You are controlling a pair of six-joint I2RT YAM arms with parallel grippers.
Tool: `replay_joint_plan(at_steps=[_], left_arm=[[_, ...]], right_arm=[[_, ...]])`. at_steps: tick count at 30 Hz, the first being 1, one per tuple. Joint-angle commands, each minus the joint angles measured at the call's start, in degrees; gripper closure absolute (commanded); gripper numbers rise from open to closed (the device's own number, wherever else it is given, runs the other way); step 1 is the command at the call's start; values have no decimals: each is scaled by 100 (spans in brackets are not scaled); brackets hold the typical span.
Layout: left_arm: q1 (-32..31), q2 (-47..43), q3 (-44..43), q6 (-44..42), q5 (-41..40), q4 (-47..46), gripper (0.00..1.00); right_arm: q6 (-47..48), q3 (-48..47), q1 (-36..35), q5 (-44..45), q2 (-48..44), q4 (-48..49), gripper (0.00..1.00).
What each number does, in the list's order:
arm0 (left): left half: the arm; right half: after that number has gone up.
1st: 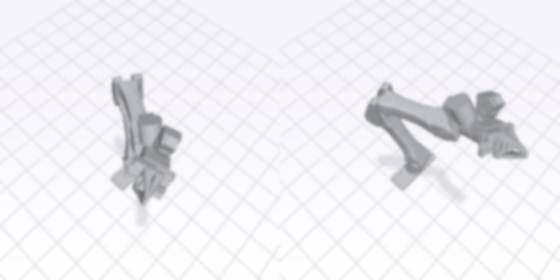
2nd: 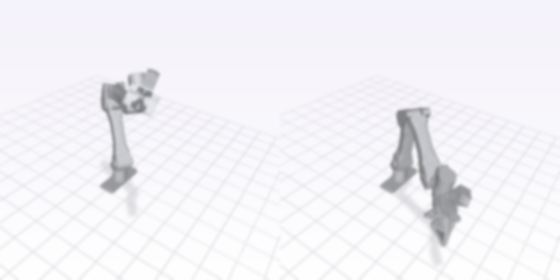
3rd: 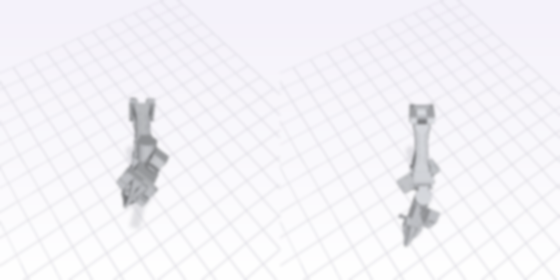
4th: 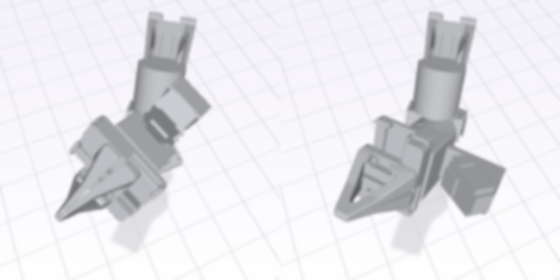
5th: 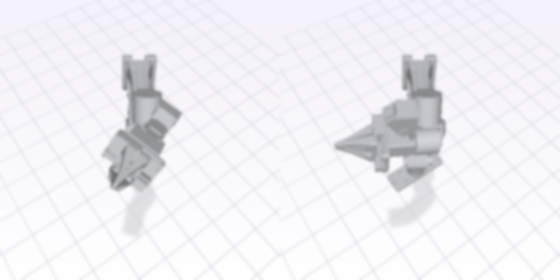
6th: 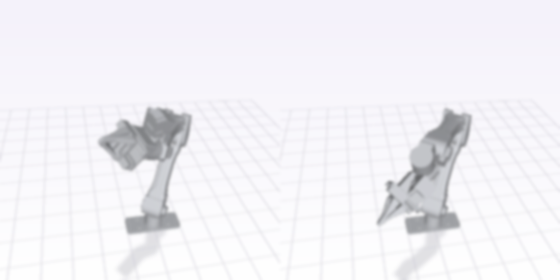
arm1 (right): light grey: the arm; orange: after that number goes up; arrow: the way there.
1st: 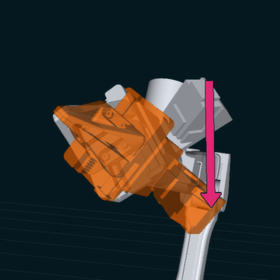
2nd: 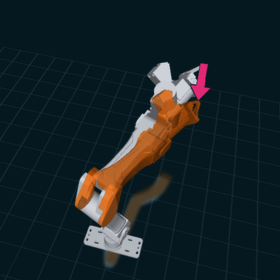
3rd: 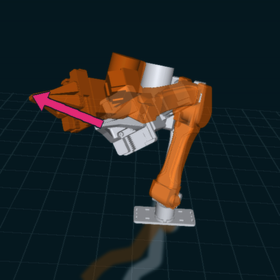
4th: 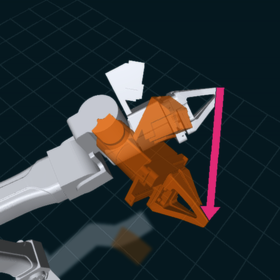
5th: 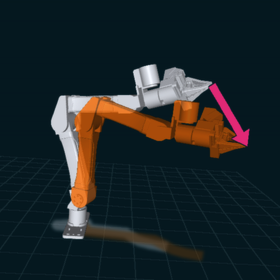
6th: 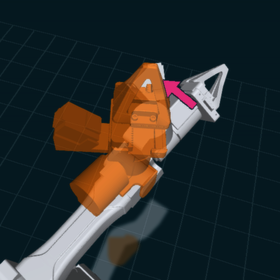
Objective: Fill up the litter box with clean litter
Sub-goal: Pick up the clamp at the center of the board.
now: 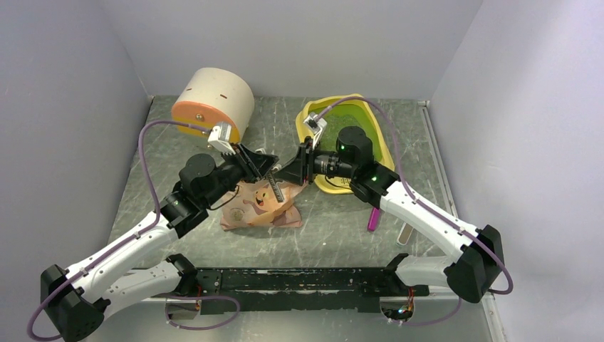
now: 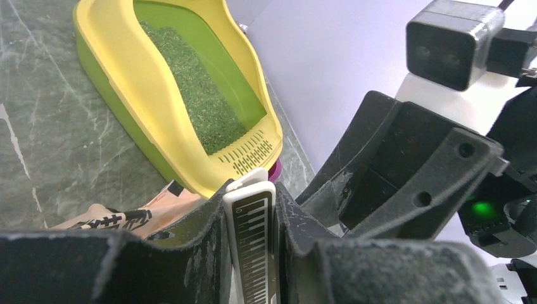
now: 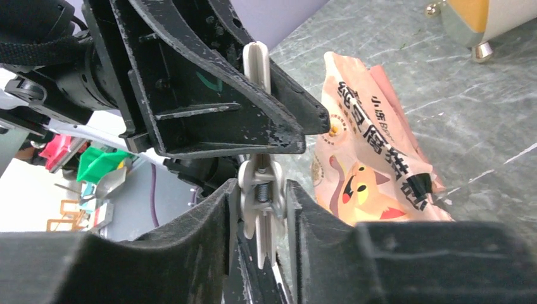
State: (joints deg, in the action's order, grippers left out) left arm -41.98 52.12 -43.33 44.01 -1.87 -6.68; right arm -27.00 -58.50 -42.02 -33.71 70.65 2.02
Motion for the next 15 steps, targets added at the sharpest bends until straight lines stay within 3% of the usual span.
replay_joint_plan(at_steps=[1, 3, 5, 8, 15], left_arm=[[69, 4, 2, 2, 134, -390, 95], [67, 32, -19, -6, 134, -318, 95], [72, 31, 22, 21, 211, -378, 95], [75, 46, 83, 60, 268, -491, 95], [76, 85, 53, 55, 317, -521, 95]], right_arm=[[-73, -97, 87, -183, -61, 196, 71], [-89, -104, 112, -265, -76, 245, 70], [-121, -124, 136, -288, -86, 274, 56], [-173, -130, 153, -244, -113, 333, 51], [-156, -135, 172, -277, -60, 278, 71]])
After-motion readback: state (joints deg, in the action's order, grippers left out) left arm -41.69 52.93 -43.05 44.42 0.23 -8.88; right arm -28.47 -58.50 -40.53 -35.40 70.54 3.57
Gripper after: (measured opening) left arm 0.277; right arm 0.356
